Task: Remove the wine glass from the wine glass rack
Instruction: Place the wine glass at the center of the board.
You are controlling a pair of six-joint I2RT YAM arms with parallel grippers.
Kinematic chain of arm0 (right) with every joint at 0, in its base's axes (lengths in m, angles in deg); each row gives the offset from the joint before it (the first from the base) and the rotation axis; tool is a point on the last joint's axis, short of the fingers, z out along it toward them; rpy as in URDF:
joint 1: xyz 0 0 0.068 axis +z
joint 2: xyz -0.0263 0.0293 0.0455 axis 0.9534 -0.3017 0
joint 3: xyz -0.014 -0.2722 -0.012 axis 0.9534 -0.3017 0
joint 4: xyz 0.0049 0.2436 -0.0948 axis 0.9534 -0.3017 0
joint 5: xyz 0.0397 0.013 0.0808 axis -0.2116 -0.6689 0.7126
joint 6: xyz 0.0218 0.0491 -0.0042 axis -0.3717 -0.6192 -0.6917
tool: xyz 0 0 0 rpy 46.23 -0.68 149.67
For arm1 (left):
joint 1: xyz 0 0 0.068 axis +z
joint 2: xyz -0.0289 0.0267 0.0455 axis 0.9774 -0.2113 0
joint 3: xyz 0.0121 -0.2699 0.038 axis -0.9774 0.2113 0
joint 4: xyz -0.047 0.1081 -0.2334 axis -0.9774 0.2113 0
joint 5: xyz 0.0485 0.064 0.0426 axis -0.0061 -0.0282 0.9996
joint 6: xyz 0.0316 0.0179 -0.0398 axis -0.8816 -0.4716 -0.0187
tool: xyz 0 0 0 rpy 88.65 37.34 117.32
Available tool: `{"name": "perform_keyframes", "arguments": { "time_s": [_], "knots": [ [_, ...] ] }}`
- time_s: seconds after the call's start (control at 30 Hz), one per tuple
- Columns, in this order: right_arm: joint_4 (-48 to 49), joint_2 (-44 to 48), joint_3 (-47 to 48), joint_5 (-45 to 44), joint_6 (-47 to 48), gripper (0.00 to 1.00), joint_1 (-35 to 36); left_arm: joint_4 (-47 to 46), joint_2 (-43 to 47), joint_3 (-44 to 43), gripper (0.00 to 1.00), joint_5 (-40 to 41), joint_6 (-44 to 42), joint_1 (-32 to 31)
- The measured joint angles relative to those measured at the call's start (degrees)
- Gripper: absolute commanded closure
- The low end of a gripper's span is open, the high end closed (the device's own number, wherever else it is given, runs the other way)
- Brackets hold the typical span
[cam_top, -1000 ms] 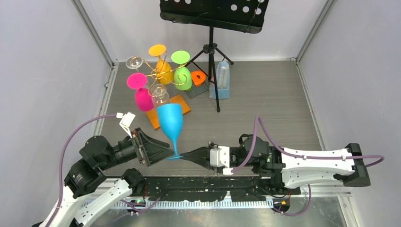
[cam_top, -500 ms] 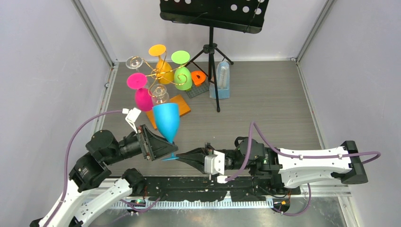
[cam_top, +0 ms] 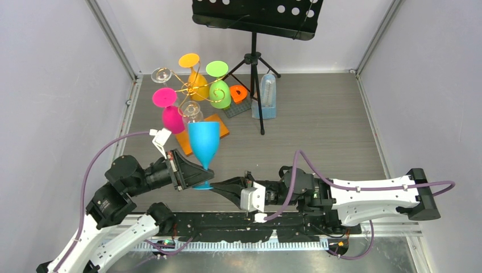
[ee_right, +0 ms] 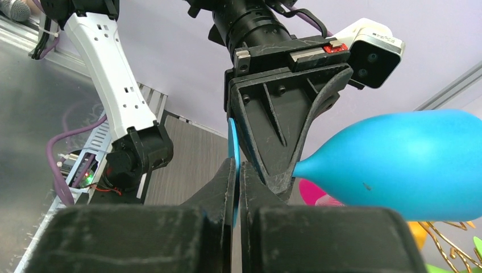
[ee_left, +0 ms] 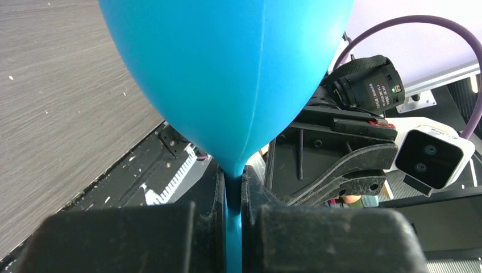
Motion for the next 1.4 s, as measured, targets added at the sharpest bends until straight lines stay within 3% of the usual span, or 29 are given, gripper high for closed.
{"name": "perform_keyframes", "arguments": {
  "time_s": [0.07, 0.13, 0.3, 0.67, 1.1, 1.27, 1.4],
  "knots": [
    [-0.09, 0.02, 0.00, -0.09, 0.04, 0.94, 0.02, -0.28, -0.20, 0.00, 1.00, 0.00, 0.33, 0.00],
    [-0.35, 0.04, 0.00, -0.13, 0.00, 0.87, 0.02, -0.46, -0.26, 0.04, 1.00, 0.00, 0.33, 0.00],
    [-3.52, 1.33, 0.02, -0.61, -1.38, 0.56, 0.04, -0.44, -0.37, 0.09, 1.00, -0.04, -0.20, -0.02],
    [-15.06, 8.96, 3.39, -7.91, -6.47, 0.32, 0.07, 0.76, -0.96, 0.33, 1.00, -1.11, -4.90, -0.02],
    [-47.28, 1.03, 33.22, -17.88, -17.59, 0.29, -0.37, 12.00, -2.78, -0.46, 1.00, -7.61, -18.36, 0.00],
    [-59.36, -5.03, 45.22, -12.79, -21.81, 0.31, -3.28, 17.42, -2.89, -2.78, 1.00, -11.02, -24.41, -0.02],
    [-65.46, -7.91, 48.63, -4.35, -24.37, 0.32, -7.15, 20.57, -2.89, -3.56, 1.00, -12.96, -28.37, -0.02]
  ]
}}
